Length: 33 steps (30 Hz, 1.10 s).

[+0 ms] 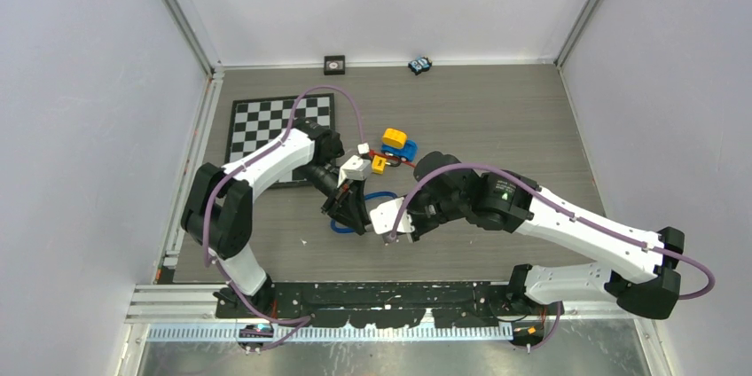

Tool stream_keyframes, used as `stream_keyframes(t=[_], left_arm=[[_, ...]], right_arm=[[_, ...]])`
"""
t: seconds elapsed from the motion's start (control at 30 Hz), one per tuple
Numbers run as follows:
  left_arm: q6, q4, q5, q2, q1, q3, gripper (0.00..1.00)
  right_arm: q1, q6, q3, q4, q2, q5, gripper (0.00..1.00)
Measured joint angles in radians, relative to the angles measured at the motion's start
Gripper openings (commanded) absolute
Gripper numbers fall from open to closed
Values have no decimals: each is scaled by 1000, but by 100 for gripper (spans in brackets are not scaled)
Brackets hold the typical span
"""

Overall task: Unlock with the key
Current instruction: Unlock the lock.

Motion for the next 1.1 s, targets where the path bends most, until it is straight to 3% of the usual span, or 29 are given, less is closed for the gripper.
stream_keyframes(t=[1.1], left_arm=[[0, -4, -3, 0, 1, -1, 0]], right_arm=[[33, -4, 30, -5, 37, 32, 0]])
